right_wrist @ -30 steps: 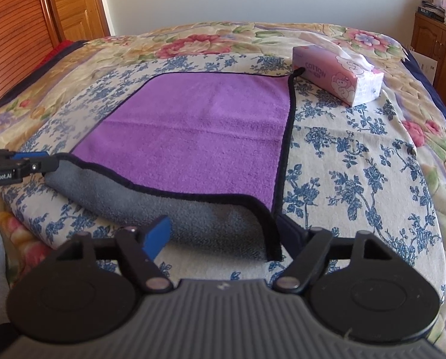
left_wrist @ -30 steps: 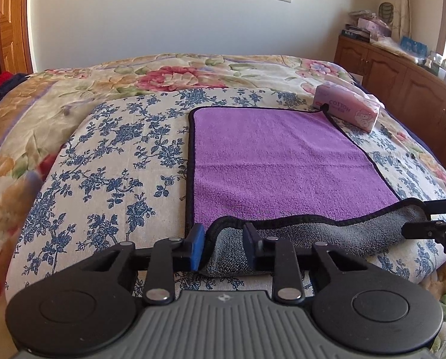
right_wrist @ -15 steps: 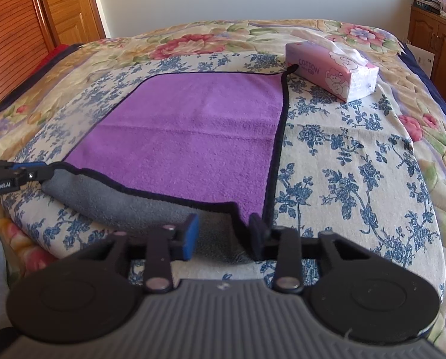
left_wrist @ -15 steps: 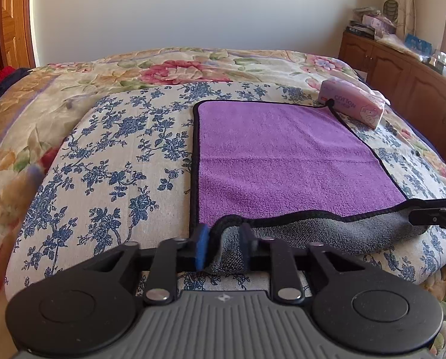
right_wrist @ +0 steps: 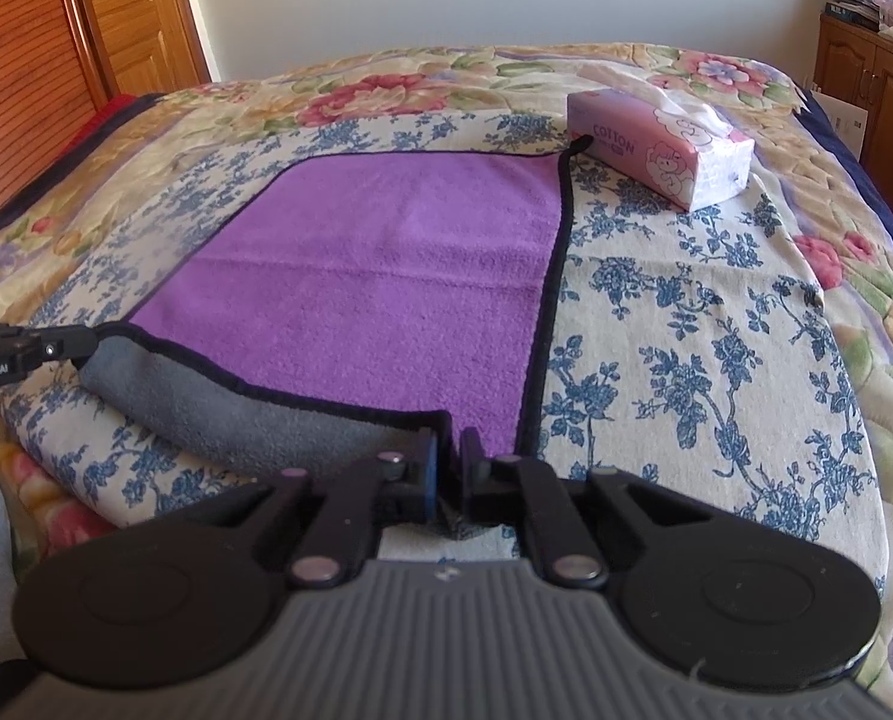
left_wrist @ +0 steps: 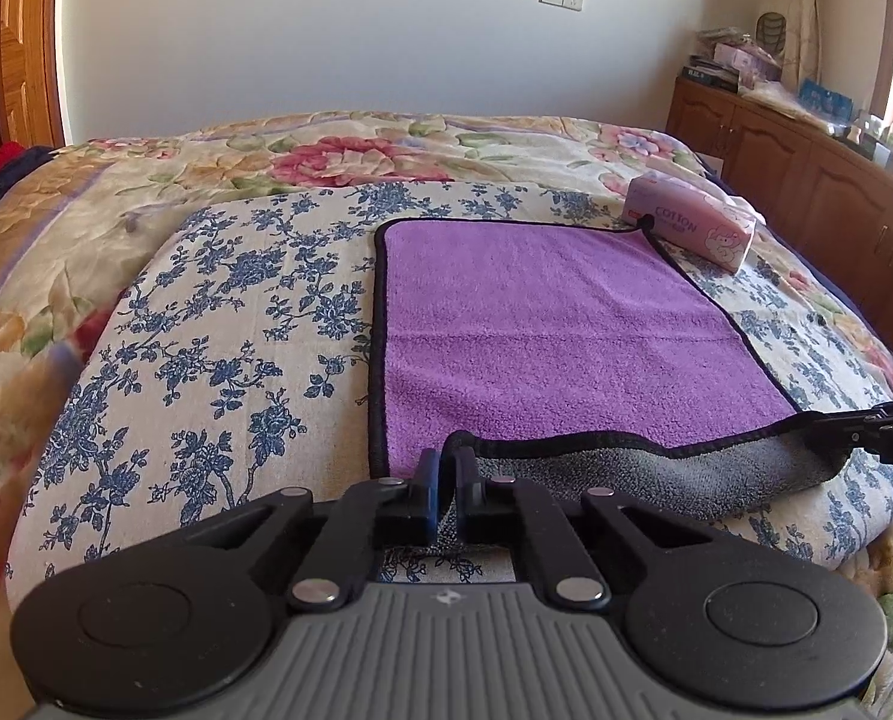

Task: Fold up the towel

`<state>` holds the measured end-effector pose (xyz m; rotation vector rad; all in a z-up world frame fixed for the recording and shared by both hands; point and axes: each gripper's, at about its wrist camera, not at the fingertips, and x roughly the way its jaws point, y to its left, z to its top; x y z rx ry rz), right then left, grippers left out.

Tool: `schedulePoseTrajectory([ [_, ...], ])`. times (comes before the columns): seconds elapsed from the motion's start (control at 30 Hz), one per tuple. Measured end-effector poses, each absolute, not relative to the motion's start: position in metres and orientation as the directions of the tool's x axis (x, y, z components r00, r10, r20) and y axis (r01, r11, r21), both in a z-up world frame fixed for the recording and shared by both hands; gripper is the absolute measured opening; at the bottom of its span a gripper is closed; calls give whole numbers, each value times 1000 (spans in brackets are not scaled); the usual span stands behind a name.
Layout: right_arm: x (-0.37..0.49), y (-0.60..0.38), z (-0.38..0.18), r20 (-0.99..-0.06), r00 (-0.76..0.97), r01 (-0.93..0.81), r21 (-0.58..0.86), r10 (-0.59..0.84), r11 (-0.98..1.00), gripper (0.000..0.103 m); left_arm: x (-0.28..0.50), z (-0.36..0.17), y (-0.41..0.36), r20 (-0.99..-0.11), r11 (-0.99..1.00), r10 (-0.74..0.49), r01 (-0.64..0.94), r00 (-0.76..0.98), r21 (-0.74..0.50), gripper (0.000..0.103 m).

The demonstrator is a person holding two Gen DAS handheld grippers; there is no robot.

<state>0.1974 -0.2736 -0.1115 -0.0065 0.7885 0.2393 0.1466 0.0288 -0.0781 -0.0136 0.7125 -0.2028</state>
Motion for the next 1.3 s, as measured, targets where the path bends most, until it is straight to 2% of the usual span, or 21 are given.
schedulePoseTrajectory([
  [1.3,225,-280,-72,-534,795,-276,103,288,956,5,149,-34,20,-483,971,-239,216,842,-104,5],
])
